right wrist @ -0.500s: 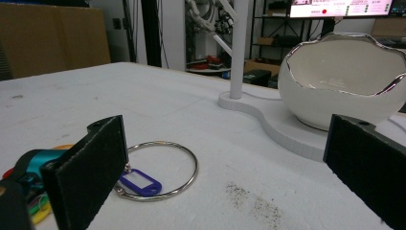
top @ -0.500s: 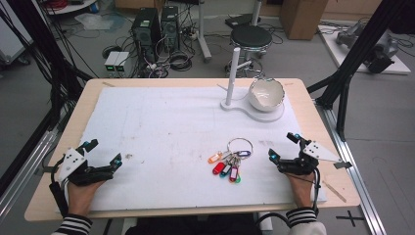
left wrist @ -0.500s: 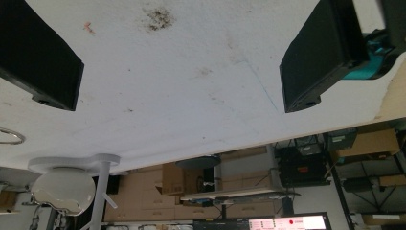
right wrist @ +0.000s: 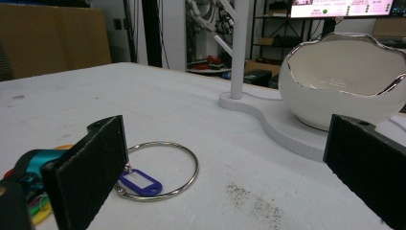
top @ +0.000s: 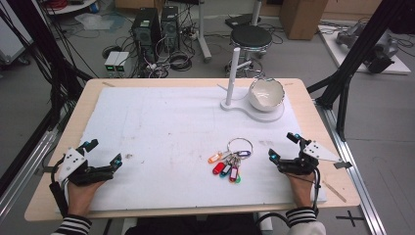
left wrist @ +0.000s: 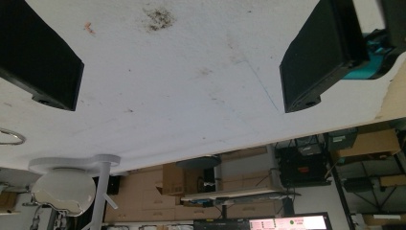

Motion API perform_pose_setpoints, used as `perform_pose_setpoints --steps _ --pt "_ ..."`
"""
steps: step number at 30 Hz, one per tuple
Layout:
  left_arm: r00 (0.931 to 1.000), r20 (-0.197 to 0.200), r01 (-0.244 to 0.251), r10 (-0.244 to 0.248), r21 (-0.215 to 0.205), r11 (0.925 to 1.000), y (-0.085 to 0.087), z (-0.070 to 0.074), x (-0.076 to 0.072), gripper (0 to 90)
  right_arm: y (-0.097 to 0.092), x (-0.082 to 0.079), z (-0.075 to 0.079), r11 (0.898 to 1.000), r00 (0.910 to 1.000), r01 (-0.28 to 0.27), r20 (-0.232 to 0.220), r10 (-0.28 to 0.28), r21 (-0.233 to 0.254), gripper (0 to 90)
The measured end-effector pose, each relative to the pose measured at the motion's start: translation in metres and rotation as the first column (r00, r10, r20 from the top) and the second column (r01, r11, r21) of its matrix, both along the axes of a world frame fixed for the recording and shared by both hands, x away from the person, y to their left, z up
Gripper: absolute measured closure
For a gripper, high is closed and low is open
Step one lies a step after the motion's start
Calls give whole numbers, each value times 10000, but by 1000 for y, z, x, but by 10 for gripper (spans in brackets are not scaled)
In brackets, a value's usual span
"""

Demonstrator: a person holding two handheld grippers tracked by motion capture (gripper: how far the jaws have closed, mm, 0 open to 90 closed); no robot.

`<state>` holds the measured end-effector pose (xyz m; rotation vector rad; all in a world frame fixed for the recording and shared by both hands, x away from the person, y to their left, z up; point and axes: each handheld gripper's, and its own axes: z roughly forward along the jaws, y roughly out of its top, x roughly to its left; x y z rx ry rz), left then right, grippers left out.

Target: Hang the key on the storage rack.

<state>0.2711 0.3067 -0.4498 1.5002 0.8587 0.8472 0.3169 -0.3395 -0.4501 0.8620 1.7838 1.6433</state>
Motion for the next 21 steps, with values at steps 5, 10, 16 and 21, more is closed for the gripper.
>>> perform_pose_setpoints --steps 5,10,16,21 --pt "10000 2 9 -9 6 10000 0 0 0 17 0 0 0 10000 10000 5 22 -5 6 9" --pt "10000 -9 11 -11 -6 10000 0 0 0 17 -1 2 1 10000 9999 6 -172 -6 3 9" --pt "10000 -40 4 -4 12 10000 0 0 0 17 2 3 11 9994 9998 -28 -222 20 -342 9" --pt "10000 -94 -14 14 25 10000 -1 0 1 17 9 9 25 9977 9991 -188 -394 163 -646 9"
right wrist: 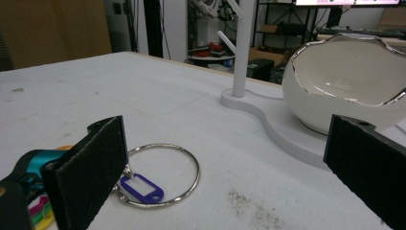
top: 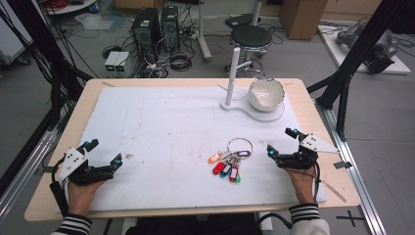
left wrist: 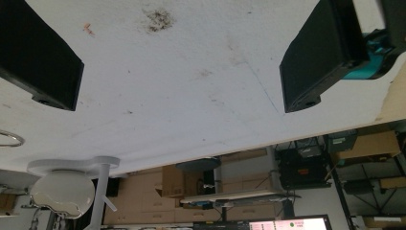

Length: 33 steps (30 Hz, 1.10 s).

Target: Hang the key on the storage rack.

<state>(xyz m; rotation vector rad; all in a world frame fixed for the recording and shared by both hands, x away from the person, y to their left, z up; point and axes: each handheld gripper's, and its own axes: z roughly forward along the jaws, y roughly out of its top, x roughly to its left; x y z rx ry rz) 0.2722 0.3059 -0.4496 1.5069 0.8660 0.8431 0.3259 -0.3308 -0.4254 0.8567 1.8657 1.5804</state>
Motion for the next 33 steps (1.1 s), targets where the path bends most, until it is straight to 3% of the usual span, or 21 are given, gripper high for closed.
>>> perform_pose_setpoints --steps 8,9,12,14,20,23,25,27,29,32,33 --pt "10000 -33 -9 9 10 10000 0 0 0 17 10 15 29 9969 9989 -368 -299 348 -697 9" --pt "10000 -29 5 -5 4 10000 0 0 0 17 12 22 39 9936 9981 -509 -410 470 -1010 9" --pt "10000 -27 15 -14 53 10000 0 0 0 17 15 28 46 9898 9966 -702 -522 641 -1240 9" --pt "10000 -33 5 -5 9 10000 0 0 0 17 19 38 60 9798 9934 -1014 -710 903 -1724 9" --pt "10000 -21 21 -21 50 10000 0 0 0 17 26 52 75 9668 9867 -1413 -1097 1201 -2128 9" --pt "10000 -22 23 -23 53 10000 0 0 0 17 35 62 84 9477 9797 -1751 -1423 1409 -2668 9" --pt "10000 -19 26 -26 50 10000 0 0 0 17 37 64 86 9431 9772 -1846 -1545 1460 -2765 9" --pt "10000 -16 24 -24 51 10000 0 0 0 17 46 70 90 9245 9702 -2162 -1754 1673 -3139 9" --pt "10000 -19 27 -27 58 10000 0 0 0 17 51 74 91 9135 9667 -2312 -1852 1767 -3348 9" --pt "10000 -19 25 -25 50 10000 0 0 0 17 56 78 91 9048 9596 -2520 -2093 1878 -3434 9" --pt "10000 -25 24 -24 54 10000 0 0 0 17 62 82 92 8886 9543 -2666 -2314 1891 -3733 9"
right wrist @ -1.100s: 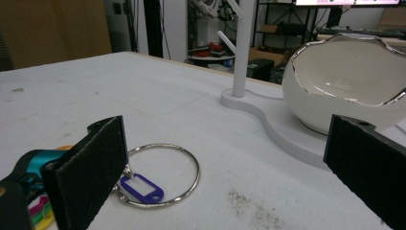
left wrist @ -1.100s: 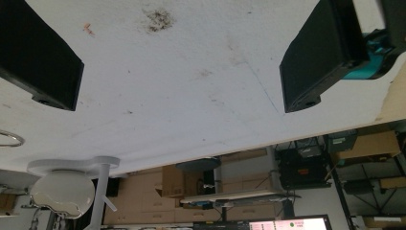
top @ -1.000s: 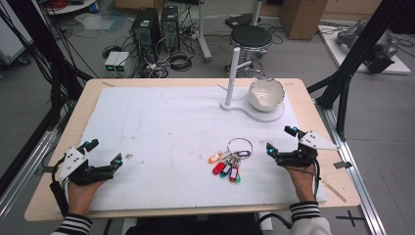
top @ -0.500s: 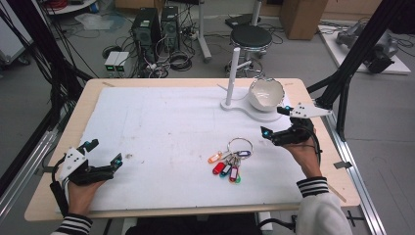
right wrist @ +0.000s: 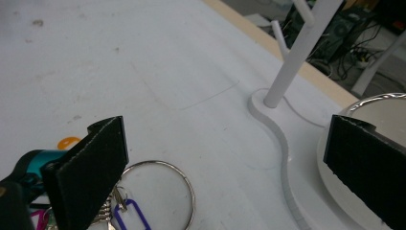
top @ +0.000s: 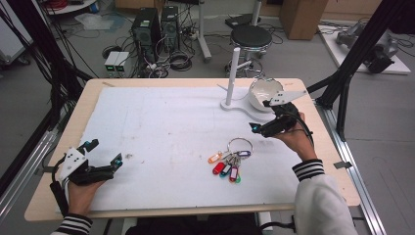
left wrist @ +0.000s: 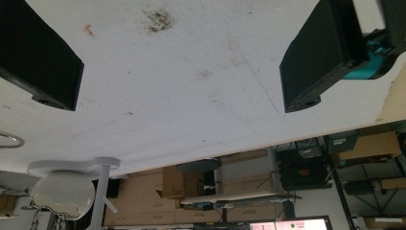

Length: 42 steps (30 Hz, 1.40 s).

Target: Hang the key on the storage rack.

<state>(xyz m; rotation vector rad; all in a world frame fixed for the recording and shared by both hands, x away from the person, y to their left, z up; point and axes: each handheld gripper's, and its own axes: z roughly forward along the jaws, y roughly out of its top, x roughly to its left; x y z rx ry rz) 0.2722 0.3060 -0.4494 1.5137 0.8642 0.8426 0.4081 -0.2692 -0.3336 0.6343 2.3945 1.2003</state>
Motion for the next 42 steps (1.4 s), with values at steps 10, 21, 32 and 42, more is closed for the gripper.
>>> perform_pose_setpoints --steps 10,21,32,42 --pt "10000 18 12 -12 20 10000 0 0 0 17 24 15 -5 9864 9965 -580 -687 478 -1539 10" --pt "10000 19 -4 3 73 10000 -1 0 0 17 46 26 -18 9467 9799 -1122 -1918 550 -3020 9" --pt "10000 6 14 -14 102 9999 0 0 0 17 57 38 -38 8925 9554 -1514 -2945 218 -4250 10" --pt "10000 8 14 -14 104 9999 -1 0 0 17 56 45 -48 8606 9471 -1341 -3190 -346 -4913 50"
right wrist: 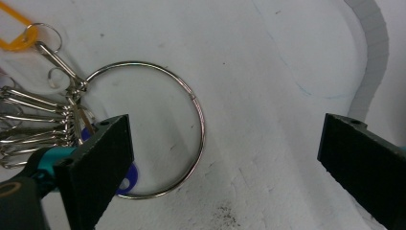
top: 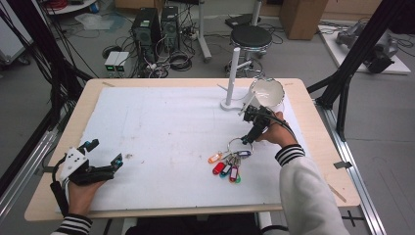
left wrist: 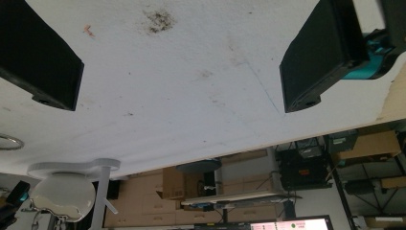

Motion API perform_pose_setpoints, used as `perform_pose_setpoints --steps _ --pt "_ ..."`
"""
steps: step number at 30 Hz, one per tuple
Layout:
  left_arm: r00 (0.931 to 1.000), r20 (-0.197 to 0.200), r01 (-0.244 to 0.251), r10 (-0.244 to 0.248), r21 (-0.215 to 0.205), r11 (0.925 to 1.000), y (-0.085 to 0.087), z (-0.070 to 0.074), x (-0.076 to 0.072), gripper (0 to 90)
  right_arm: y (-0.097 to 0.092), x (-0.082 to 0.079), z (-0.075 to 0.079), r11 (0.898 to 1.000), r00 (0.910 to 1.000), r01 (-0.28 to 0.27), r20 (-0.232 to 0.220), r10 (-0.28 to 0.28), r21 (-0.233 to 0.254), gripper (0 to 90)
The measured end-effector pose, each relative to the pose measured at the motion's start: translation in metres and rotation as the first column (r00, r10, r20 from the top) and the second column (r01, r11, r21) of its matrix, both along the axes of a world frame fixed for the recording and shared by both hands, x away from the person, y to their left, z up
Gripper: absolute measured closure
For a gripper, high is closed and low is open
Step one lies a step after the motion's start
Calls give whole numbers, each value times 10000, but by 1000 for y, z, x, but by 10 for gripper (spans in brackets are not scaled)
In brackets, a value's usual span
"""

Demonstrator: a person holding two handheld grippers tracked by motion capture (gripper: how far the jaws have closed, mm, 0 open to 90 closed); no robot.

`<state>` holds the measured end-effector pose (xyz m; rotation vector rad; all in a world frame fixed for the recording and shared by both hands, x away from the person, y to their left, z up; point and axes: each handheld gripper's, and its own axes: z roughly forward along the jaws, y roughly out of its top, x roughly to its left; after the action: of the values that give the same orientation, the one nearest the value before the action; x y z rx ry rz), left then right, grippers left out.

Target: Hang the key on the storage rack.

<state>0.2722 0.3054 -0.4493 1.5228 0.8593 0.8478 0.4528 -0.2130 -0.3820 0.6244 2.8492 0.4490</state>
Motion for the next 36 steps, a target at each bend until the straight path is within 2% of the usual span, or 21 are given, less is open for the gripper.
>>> perform_pose_setpoints --steps 2,3,5,7,9,11,14,21,22,23,26,30,32,36 --pt "10000 4 5 -5 1 10000 0 0 0 17 3 1 -3 9996 10000 -14 -57 13 -297 59" --pt "10000 -2 6 -6 2 10000 0 0 0 17 3 1 -3 9996 10000 -14 -57 13 -297 59" --pt "10000 4 -10 10 -35 10000 0 0 0 17 6 2 -7 9976 9999 105 76 -100 -686 64" --pt "10000 -1 -8 8 -40 10000 0 0 0 17 7 2 -7 9972 9999 83 97 -76 -744 80" --pt "10000 5 -6 6 -32 10000 0 0 0 17 9 3 -9 9967 10000 3 -98 -11 -809 151" --pt "10000 4 -4 4 -30 10000 0 0 0 17 9 4 -10 9963 9999 -38 -141 26 -857 152" --pt "10000 0 -6 6 -39 10000 0 0 0 17 10 4 -13 9942 9985 69 -531 -127 -1074 189" --pt "10000 -7 -14 14 -63 10000 0 0 0 17 11 6 -13 9912 9959 279 -823 -388 -1294 231" --pt "10000 -4 -18 18 -59 10000 0 0 0 17 12 7 -13 9923 9958 141 -884 -252 -1234 241" --pt "10000 -2 -16 16 -50 10000 0 0 0 17 13 8 -12 9911 9941 111 -1057 -253 -1330 255" --pt "10000 -7 -9 9 -67 10000 0 0 0 17 18 9 -11 9863 9925 24 -1198 -224 -1649 279" --pt "10000 -7 1 -1 -60 10000 0 0 0 17 20 12 -10 9865 9902 -37 -1382 -192 -1636 318" --pt "10000 -5 2 -2 -58 10000 0 0 0 17 24 15 -10 9838 9879 -61 -1533 -218 -1789 366" --pt "10000 -5 9 -9 -55 10000 0 0 0 17 27 17 -12 9835 9859 -149 -1667 -156 -1802 431"
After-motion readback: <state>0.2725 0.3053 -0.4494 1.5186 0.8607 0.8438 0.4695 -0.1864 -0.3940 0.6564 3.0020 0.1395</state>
